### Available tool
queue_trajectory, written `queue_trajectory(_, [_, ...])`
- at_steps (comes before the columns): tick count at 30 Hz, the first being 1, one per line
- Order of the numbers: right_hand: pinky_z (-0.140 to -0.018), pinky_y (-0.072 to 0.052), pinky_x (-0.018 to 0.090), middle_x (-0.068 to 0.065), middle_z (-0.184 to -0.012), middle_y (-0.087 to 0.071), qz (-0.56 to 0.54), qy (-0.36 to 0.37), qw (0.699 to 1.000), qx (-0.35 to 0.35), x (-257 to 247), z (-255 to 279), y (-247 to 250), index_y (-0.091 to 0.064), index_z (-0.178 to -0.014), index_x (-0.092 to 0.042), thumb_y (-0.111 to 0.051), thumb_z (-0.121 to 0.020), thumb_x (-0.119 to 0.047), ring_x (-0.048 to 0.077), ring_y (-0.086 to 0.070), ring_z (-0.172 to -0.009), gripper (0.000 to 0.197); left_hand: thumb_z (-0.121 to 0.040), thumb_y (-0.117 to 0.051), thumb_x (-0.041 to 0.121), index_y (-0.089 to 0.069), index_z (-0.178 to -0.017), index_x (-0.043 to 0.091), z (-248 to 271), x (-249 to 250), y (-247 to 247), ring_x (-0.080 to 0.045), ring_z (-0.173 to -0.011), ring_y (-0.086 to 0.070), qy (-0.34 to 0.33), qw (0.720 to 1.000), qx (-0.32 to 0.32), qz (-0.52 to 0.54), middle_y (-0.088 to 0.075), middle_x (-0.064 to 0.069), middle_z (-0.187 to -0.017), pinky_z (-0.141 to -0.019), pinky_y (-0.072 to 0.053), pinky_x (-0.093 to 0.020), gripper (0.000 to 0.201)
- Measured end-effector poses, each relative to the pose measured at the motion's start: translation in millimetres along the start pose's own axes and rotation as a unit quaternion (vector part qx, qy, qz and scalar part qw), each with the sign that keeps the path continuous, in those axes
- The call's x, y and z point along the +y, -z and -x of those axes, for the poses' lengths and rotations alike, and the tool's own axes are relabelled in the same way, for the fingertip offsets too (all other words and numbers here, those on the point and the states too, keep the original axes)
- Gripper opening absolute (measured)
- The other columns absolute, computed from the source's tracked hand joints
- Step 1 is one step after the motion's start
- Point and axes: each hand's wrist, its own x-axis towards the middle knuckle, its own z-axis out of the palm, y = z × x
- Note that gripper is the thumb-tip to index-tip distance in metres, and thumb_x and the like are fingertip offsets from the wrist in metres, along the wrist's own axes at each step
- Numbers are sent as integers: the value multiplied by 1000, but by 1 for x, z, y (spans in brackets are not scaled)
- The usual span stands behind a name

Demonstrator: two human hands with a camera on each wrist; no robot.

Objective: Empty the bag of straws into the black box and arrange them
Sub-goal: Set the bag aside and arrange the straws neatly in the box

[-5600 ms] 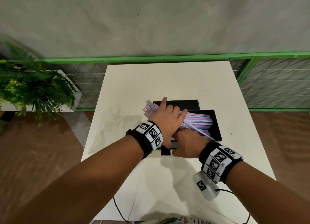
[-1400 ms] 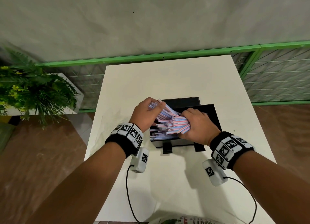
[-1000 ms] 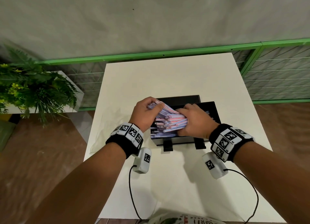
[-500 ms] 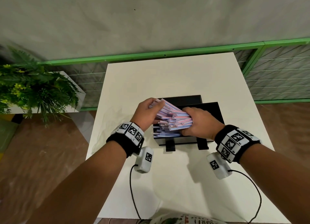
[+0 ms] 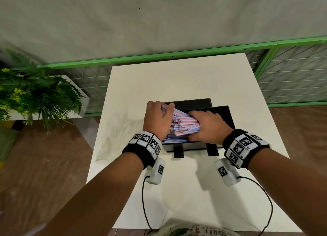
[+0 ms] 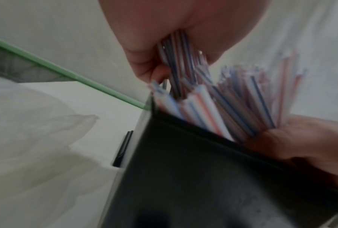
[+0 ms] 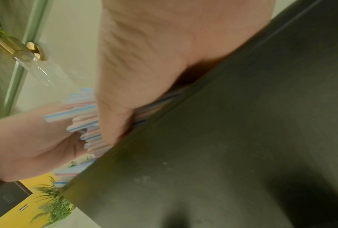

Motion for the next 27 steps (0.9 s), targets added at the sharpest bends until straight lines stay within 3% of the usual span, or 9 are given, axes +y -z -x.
queue_trajectory(4, [-91,-39,43,-7,-109,-62,8,-2,999,35,0,1,-5,-56,-120,-33,-55,-51,-71,25,-56,-104,78,-98,-59,49,-63,-89,13,-4,9,1,-26,-86,-62,-16,998,-24,-50,-68,-6,-91,-80,-46,-33,37])
queue_trajectory(7, [-89,-40,41,-8,-104,-63,-19,5,999,49,1,2,-5,-58,-115,-31,-62,-53,-66,24,-59,-102,71,-98,-61,45,-63,-87,14,-7,13,8,-20,-72,-62,-14,998,-46,-37,-68,-1,-79,-68,-44,-27,33])
queue_trajectory(11, [-91,-41,40,-6,-115,-64,-41,47,995,77,1,5,-7,-52,-131,-29,-71,-59,-60,24,-61,-107,81,-94,-67,37,-68,-85,11,-11,9,12,-24,-75,-66,-17,999,-9,31,-71,-3,-76,-75,-54,-33,28])
queue_trajectory(14, [-93,-43,42,-2,-120,-64,-42,72,991,109,1,10,-6,-48,-138,-25,-66,-61,-63,26,-60,-108,88,-86,-66,42,-66,-77,17,-14,8,15,-25,-72,-71,9,995,17,96,-70,1,-69,-70,-62,-44,27])
queue_trajectory(19, [-92,-44,44,4,-122,-62,-37,94,984,149,0,14,-6,-47,-140,-19,-64,-62,-67,30,-59,-108,93,-79,-64,41,-61,-69,25,-14,18,16,-35,-71,-70,42,985,33,161,-68,-1,-65,-66,-61,-55,19])
queue_trajectory(22, [-91,-46,45,5,-123,-59,-28,104,980,167,0,16,-6,-48,-140,-17,-67,-64,-67,29,-58,-110,93,-79,-63,36,-58,-71,19,-12,20,13,-42,-73,-66,67,980,32,185,-62,-3,-65,-65,-59,-60,20])
queue_trajectory(24, [-89,-48,45,6,-120,-56,-24,104,981,164,1,15,-6,-52,-137,-15,-67,-64,-66,28,-58,-108,91,-81,-62,37,-58,-73,17,-12,16,11,-39,-73,-64,73,980,8,183,-61,0,-66,-69,-60,-52,22])
queue_trajectory(27, [-82,-50,44,8,-111,-56,7,98,985,145,1,13,-8,-62,-123,-12,-64,-63,-66,31,-58,-97,81,-95,-58,39,-64,-81,18,-10,9,7,-27,-80,-62,46,990,-84,105,-65,0,-76,-72,-44,-31,26])
